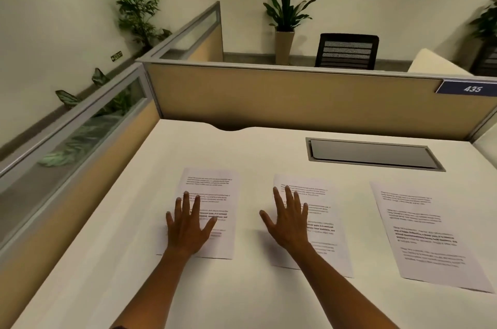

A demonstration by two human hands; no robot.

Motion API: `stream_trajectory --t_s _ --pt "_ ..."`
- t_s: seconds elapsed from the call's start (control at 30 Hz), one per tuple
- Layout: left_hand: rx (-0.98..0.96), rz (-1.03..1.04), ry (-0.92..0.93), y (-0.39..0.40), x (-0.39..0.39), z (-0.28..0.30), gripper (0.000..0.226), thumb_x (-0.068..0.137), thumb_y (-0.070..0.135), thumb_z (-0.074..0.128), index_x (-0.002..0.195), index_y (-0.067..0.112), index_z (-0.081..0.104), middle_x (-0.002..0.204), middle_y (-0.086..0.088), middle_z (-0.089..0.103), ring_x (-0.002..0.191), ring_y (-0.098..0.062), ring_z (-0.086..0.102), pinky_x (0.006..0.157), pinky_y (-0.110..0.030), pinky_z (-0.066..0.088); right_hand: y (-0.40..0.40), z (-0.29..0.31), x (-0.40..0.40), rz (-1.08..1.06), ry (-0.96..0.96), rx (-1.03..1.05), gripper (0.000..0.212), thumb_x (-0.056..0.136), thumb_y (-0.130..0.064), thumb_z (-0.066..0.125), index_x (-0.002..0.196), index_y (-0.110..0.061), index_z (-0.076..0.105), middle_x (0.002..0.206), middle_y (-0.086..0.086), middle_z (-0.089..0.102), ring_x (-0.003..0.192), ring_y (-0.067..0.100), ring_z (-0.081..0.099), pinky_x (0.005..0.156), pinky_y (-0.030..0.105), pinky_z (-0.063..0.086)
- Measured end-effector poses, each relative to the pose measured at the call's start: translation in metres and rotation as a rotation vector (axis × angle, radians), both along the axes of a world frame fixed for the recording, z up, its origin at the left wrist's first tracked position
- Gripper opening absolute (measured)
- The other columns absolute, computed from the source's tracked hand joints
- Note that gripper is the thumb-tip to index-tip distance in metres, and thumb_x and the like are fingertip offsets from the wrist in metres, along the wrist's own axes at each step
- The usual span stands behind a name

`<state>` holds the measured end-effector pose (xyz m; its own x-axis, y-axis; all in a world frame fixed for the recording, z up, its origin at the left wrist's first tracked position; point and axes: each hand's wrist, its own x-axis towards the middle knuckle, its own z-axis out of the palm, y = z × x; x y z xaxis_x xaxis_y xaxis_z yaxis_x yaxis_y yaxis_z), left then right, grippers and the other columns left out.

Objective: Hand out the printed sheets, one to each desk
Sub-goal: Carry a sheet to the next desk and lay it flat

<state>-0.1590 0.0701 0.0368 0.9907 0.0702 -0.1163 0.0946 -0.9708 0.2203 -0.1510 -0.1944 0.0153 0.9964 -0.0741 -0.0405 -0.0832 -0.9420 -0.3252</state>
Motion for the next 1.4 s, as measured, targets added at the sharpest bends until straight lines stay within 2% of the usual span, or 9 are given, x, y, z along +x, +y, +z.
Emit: stream_trajectory --t_s 0.17,0.23,0.4,0.6,0.77,1.03,1.1,1.23,1.4 --pt "-0.065 0.011 0.036 0.046 0.016 -0.013 0.092 0.085 0.076 0.028 0.156 0.025 -0.001 0.164 -0.010 -0.014 0.152 -0.028 -0.009 0.121 -0.056 0.003 0.060 -0.006 0.006 -0.024 0.053 0.068 0.081 0.091 -0.070 0.031 0.155 -0.033 -0.003 0.166 0.004 0.001 0.153 0.028 0.001 0.122 0.051 0.003" --pt "-0.077 0.026 0.047 0.059 0.020 -0.020 0.088 0.089 0.069 0.037 0.156 0.025 0.000 0.164 -0.013 -0.010 0.152 -0.030 -0.008 0.121 -0.056 0.004 0.079 -0.009 0.005 -0.033 0.072 0.090 0.081 0.091 -0.068 0.035 0.156 -0.030 0.002 0.165 0.006 0.010 0.152 0.028 0.009 0.122 0.049 0.009" --pt "-0.131 0.054 0.074 0.075 0.026 -0.032 0.089 0.089 0.068 0.039 0.156 0.024 0.001 0.164 -0.016 0.002 0.152 -0.030 -0.004 0.120 -0.055 0.003 0.110 -0.018 0.005 -0.028 0.079 0.100 0.081 0.091 -0.065 0.040 0.155 -0.022 0.015 0.150 0.006 0.041 0.137 0.027 0.038 0.113 0.042 0.032" --pt "-0.233 0.002 0.054 0.090 0.025 -0.046 0.093 0.088 0.059 0.053 0.156 0.022 0.000 0.165 -0.008 0.000 0.152 -0.023 -0.006 0.122 -0.052 -0.001 0.132 -0.021 0.011 -0.015 0.063 0.138 0.082 0.090 -0.064 0.043 0.154 -0.019 0.018 0.143 0.004 0.049 0.131 0.025 0.044 0.109 0.039 0.037" --pt "-0.294 -0.038 0.038 0.092 0.027 -0.055 0.094 0.088 0.055 0.057 0.156 0.020 0.003 0.165 -0.005 0.002 0.152 -0.021 -0.005 0.122 -0.049 -0.004 0.138 -0.025 0.013 -0.007 0.075 0.152 0.086 0.090 -0.066 0.042 0.155 -0.015 0.016 0.149 0.008 0.046 0.137 0.027 0.041 0.114 0.038 0.033" --pt "-0.354 -0.025 0.004 0.091 0.029 -0.057 0.094 0.086 0.049 0.064 0.155 0.018 0.009 0.164 -0.005 0.013 0.152 -0.021 0.002 0.123 -0.047 -0.001 0.146 -0.020 0.020 0.001 0.205 0.257 0.095 0.087 -0.074 0.036 0.156 -0.019 0.001 0.162 0.011 0.022 0.150 0.028 0.019 0.123 0.043 0.014" --pt "-0.364 -0.033 0.000 0.089 0.029 -0.056 0.093 0.087 0.048 0.063 0.155 0.018 0.008 0.164 -0.005 0.014 0.152 -0.021 0.003 0.123 -0.047 0.000 0.147 -0.016 0.021 0.024 0.236 0.340 0.097 0.086 -0.074 0.040 0.156 -0.020 -0.001 0.162 0.009 0.023 0.149 0.027 0.023 0.123 0.044 0.016" --pt "-0.376 -0.030 0.004 0.087 0.028 -0.055 0.090 0.090 0.050 0.057 0.155 0.019 0.004 0.163 -0.005 0.015 0.152 -0.021 0.003 0.122 -0.046 -0.001 0.156 -0.003 0.020 0.026 0.267 0.683 0.100 0.085 -0.064 0.057 0.156 -0.022 0.001 0.153 0.004 0.043 0.135 0.025 0.049 0.110 0.038 0.042" --pt "-0.374 -0.028 0.026 0.088 0.028 -0.055 0.085 0.093 0.055 0.048 0.155 0.022 0.002 0.163 -0.004 0.017 0.152 -0.021 0.003 0.122 -0.046 -0.004 0.175 0.007 0.015 -0.153 0.164 1.023 0.097 0.083 -0.050 0.070 0.155 -0.030 0.008 0.147 0.003 0.049 0.125 0.023 0.056 0.100 0.037 0.050"
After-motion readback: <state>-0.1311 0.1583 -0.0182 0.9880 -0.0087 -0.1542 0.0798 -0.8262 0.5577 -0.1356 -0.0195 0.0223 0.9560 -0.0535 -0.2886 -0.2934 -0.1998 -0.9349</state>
